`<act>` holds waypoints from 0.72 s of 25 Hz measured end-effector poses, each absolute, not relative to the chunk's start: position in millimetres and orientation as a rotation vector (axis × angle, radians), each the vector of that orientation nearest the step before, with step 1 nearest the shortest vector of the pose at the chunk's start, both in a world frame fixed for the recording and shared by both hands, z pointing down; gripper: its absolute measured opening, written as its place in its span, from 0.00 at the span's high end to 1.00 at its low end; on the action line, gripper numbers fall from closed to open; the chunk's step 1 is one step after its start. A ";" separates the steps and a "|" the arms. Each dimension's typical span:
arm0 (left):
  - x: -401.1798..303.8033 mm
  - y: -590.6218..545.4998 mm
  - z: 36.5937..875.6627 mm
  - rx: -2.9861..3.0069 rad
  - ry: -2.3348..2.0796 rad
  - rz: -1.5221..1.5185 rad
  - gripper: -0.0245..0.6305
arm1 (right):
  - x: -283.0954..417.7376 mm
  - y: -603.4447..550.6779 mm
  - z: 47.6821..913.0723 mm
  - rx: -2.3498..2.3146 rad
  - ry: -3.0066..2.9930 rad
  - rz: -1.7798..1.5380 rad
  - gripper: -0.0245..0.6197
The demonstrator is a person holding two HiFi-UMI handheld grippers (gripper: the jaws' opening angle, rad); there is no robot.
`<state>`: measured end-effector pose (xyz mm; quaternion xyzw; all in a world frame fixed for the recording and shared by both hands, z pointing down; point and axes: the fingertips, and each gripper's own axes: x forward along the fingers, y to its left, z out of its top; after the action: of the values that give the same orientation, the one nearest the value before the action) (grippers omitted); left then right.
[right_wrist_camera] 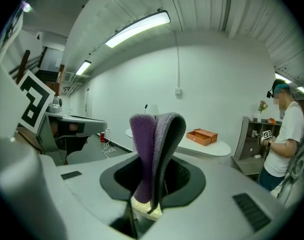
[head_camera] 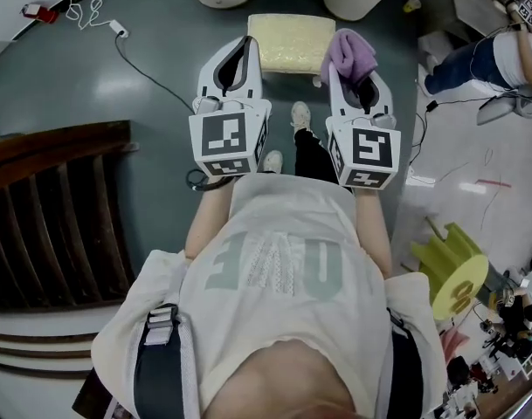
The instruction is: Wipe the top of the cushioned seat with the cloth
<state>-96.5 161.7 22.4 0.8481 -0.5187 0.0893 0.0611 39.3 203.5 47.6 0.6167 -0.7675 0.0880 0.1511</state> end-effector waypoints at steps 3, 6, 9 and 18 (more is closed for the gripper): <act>-69.4 123.2 15.8 2.574 -1.588 0.261 0.95 | 64.7 165.7 43.9 1.759 -2.222 0.237 0.81; -43.4 85.8 7.5 2.575 -1.619 0.232 0.95 | 89.4 126.9 41.7 1.738 -2.246 0.234 0.81; -23.3 52.7 2.5 2.569 -1.651 0.220 0.95 | 107.9 91.2 41.5 1.709 -2.273 0.240 0.81; 3.6 -10.1 -2.6 2.553 -1.664 0.241 0.95 | 126.0 17.6 40.7 1.674 -2.312 0.268 0.81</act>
<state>3.6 -10.1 -2.6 0.8344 -0.5438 0.0789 0.0424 126.0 17.6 40.7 0.5783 -0.7989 0.0927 0.1368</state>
